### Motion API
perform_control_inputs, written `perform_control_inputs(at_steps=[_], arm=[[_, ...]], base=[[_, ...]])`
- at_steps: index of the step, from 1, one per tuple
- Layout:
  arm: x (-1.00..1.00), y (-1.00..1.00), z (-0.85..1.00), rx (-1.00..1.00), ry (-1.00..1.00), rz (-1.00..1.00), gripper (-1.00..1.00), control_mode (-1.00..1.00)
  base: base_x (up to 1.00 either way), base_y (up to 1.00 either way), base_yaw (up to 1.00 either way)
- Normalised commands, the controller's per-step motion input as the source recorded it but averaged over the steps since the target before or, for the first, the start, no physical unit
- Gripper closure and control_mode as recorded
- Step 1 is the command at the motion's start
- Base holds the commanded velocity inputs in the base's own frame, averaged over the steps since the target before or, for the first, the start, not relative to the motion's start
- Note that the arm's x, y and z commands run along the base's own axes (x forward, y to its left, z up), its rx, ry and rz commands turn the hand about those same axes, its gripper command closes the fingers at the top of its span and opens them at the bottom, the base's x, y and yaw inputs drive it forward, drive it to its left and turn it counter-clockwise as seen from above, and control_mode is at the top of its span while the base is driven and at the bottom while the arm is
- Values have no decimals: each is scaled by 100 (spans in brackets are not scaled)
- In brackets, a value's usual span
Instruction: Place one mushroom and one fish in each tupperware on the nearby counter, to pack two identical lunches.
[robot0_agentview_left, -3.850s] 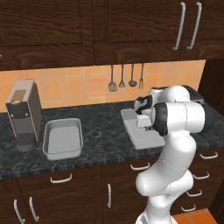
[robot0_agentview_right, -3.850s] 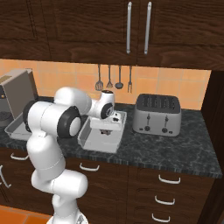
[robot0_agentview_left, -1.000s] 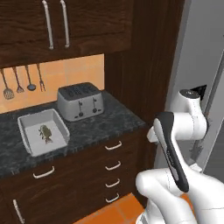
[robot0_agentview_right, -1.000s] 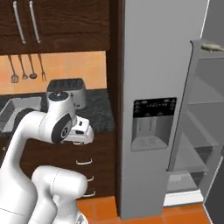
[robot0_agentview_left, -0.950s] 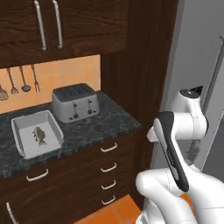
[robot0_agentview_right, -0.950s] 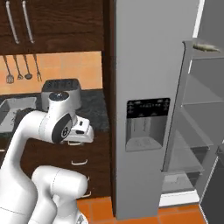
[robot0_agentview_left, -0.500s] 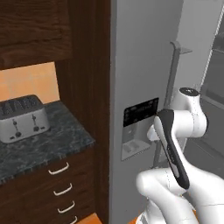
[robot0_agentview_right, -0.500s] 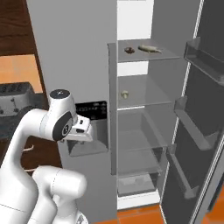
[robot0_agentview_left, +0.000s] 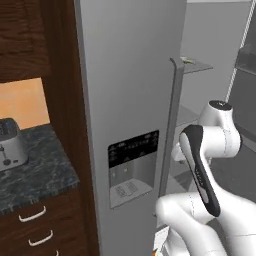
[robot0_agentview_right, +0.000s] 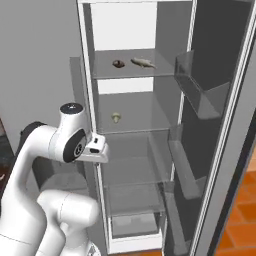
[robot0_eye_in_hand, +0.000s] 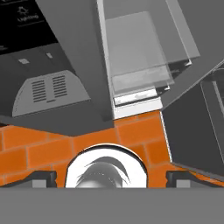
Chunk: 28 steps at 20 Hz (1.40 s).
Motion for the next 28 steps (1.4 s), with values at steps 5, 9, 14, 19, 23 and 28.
perform_control_inputs(at_steps=[5, 9, 14, 19, 23, 28], arm=[[0, 0, 0, 0, 0, 0, -100, 100], [0, 0, 0, 0, 0, 0, -100, 100], [0, 0, 0, 0, 0, 0, -100, 100], [0, 0, 0, 0, 0, 0, -100, 100], [0, 0, 0, 0, 0, 0, -100, 100], [0, 0, 0, 0, 0, 0, -100, 100]], base=[[21, -32, 37], [0, -46, 13], [2, -45, 4], [15, -36, 8], [19, -52, 12], [11, -29, 8]])
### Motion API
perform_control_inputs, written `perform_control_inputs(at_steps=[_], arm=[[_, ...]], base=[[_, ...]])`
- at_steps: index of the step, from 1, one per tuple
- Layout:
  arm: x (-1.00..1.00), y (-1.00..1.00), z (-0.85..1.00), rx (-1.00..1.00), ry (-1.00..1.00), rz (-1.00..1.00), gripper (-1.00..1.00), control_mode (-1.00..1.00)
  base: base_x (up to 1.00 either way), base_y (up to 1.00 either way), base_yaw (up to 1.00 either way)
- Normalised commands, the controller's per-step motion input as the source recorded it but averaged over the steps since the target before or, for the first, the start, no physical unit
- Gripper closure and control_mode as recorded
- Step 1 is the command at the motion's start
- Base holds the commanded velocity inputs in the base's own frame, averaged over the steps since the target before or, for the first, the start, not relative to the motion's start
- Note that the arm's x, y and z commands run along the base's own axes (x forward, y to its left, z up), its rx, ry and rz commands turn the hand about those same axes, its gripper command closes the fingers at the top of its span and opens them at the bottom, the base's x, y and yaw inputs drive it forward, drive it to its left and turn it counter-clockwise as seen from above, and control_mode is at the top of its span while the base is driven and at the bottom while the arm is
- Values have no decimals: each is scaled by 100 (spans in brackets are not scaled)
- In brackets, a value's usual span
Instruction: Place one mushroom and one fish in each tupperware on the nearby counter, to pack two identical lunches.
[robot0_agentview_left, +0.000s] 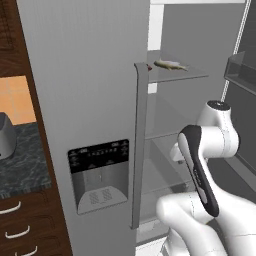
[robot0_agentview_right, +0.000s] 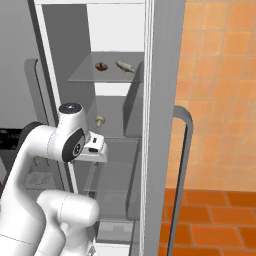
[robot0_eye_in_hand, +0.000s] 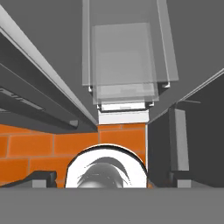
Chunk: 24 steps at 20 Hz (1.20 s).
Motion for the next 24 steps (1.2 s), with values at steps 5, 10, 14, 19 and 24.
perform_control_inputs(at_steps=[5, 10, 14, 19, 24], arm=[[0, 0, 0, 0, 0, 0, -100, 100], [0, 0, 0, 0, 0, 0, -100, 100], [0, 0, 18, 0, -14, 2, -100, -100], [34, 2, 40, -1, -40, 5, -100, -100], [100, 3, 1, 0, 0, 3, -100, -100]], base=[[0, 0, 0], [0, 0, 0], [0, 0, 0], [0, 0, 0], [0, 0, 0]])
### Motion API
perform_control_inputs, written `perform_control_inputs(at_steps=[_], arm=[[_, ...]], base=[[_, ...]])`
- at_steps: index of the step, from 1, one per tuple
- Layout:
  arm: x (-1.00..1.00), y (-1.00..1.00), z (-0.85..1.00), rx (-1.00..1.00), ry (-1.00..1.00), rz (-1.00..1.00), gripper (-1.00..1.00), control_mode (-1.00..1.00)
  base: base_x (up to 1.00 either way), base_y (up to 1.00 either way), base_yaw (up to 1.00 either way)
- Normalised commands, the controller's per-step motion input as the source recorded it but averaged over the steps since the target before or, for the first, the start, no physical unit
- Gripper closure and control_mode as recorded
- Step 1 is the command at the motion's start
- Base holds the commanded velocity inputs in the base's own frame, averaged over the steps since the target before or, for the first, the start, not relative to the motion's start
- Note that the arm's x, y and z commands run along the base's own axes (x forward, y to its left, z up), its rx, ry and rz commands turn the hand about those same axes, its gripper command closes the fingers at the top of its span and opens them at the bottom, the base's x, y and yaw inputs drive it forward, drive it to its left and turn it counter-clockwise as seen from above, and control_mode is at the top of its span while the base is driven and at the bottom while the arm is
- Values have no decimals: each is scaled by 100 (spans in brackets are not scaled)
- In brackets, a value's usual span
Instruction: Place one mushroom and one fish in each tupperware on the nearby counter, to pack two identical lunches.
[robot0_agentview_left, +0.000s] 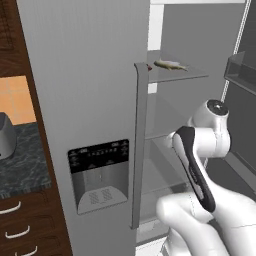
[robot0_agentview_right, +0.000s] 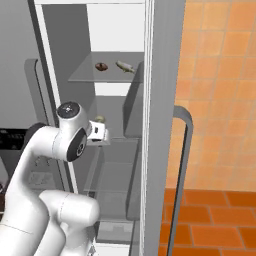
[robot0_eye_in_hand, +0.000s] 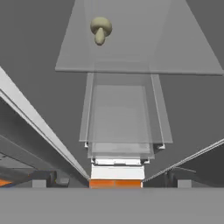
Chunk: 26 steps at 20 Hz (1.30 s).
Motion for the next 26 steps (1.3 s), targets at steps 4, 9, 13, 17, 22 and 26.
perform_control_inputs(at_steps=[4, 9, 13, 17, 22, 26], arm=[[100, -1, -26, 0, 9, 0, -100, -100], [100, -1, -44, 0, 5, 0, -100, -100], [67, -17, 14, 8, -8, 3, -100, -100], [63, -6, 42, 16, -4, 10, -100, -100], [87, 9, 20, 5, 3, 8, -100, -100], [62, 33, -28, 0, -3, 3, -100, -100]], base=[[0, 0, 0], [0, 0, 0], [0, 0, 0], [0, 0, 0], [0, 0, 0], [0, 0, 0]])
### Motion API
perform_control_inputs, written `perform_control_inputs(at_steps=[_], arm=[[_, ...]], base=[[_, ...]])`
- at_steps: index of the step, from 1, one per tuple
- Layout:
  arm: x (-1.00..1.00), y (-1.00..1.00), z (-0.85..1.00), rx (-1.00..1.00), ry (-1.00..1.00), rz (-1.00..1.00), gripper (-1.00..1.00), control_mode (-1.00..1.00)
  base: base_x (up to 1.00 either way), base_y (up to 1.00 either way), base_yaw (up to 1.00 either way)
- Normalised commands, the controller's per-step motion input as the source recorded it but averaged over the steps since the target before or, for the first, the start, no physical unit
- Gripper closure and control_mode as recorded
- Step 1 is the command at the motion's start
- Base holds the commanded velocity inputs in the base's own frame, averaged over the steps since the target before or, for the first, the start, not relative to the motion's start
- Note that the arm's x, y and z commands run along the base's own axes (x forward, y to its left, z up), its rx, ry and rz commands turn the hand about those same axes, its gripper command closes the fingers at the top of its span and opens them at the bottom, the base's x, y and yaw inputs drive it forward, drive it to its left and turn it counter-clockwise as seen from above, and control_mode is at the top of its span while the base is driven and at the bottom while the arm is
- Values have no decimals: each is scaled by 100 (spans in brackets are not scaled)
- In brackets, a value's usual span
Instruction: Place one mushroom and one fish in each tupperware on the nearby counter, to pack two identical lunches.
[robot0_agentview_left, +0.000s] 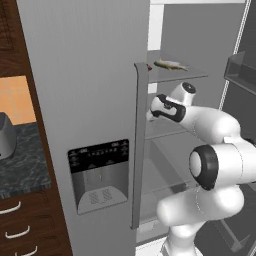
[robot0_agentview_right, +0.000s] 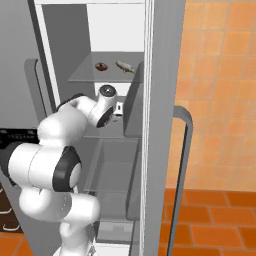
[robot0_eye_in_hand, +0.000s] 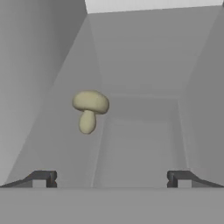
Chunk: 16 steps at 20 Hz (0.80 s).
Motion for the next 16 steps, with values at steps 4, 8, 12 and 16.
perform_control_inputs(at_steps=[4, 8, 12, 16], arm=[[27, 28, -51, 0, -6, 0, -100, -100], [56, 14, -14, -1, 0, 0, -100, -100], [24, 13, 0, 0, 0, 5, -100, -100], [48, 18, -19, 0, 0, 12, -100, -100]], base=[[0, 0, 0], [0, 0, 0], [0, 0, 0], [0, 0, 0]])
